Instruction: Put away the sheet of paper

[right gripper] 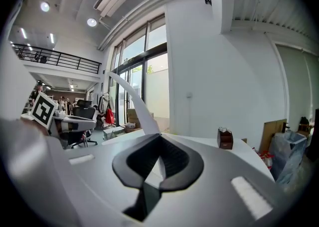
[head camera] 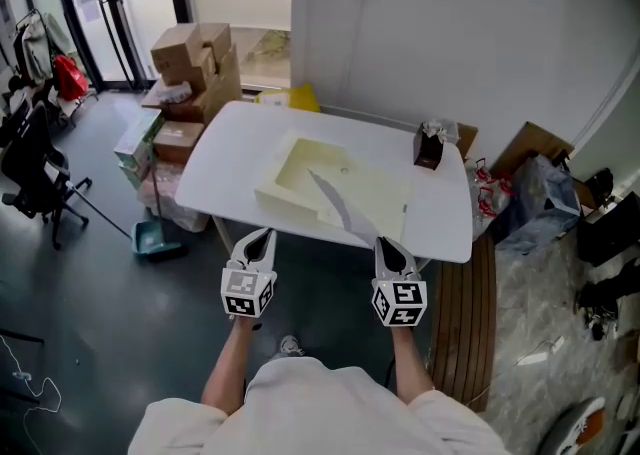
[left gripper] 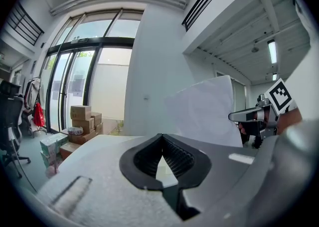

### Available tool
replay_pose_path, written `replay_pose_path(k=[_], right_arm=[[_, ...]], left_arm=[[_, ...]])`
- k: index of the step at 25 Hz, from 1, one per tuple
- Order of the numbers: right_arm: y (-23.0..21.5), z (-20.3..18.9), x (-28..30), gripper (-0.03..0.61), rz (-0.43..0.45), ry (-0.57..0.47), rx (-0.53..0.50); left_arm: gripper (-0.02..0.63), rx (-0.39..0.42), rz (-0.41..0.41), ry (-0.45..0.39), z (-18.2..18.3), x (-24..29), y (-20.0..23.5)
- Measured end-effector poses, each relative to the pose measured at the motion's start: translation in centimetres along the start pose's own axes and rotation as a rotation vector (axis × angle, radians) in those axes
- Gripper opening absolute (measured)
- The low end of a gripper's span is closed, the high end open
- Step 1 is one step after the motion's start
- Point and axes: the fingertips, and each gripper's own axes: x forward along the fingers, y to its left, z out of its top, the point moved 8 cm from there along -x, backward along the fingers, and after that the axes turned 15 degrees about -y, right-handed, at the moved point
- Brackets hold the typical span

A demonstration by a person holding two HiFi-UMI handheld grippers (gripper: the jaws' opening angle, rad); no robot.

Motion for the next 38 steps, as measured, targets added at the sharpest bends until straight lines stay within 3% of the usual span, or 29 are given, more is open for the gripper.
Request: replay_pose_path(k=[13,25,38], right_arm=[[1.8,-0.2,9.2,0.002,-0.056,-0.022,-0.013],[1.3,-2.2,11.8,0.002,-0.071,0.016,0.01],[-2.5,-2.1,18.3,0.002,0.033,-0.008,0.047]], left_arm=[[0.003,-0.011,-0.052,0.0,-0.8,6.3,8.5],[0.003,-0.041,-0.065,0.042,-3.3,9.0,9.7],[0.003,0.003,0.03,0.024,-2.2,14.2,10.1]])
